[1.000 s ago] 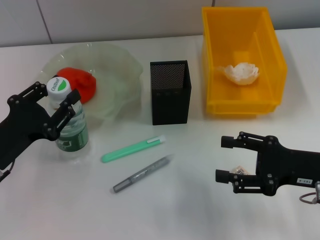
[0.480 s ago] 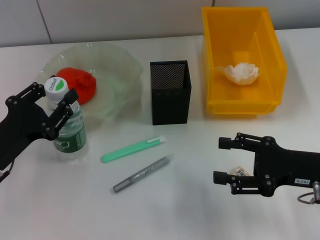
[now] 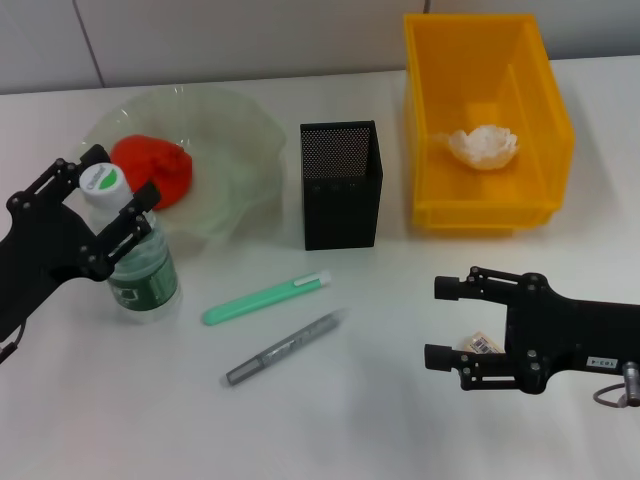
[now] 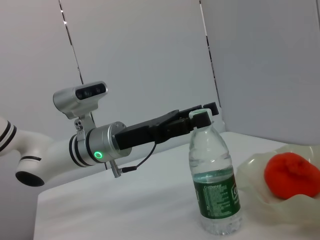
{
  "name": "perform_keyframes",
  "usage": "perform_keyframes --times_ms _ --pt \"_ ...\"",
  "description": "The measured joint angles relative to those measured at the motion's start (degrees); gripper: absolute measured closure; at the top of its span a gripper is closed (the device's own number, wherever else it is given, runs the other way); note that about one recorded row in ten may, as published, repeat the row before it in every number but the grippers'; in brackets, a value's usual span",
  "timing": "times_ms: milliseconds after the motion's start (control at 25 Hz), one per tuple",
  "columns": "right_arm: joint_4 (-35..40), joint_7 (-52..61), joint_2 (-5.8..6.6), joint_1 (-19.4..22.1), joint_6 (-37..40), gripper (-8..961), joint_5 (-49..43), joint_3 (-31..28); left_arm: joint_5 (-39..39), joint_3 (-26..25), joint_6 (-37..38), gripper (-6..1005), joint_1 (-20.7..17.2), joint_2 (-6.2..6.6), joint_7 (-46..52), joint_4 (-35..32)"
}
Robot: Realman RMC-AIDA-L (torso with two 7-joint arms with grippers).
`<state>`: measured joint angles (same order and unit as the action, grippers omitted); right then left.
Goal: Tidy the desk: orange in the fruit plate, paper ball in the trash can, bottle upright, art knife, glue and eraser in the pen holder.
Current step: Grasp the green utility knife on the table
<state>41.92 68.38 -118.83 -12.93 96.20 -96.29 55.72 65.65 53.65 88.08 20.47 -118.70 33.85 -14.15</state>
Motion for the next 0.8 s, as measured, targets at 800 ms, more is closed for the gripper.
perform_keyframes --times_ms 800 --pt "-0.2 0.3 2.16 2.2 5.4 137 -2.9 -10.1 1.7 7.9 18.4 188 -8.4 0.27 -5.3 -3.9"
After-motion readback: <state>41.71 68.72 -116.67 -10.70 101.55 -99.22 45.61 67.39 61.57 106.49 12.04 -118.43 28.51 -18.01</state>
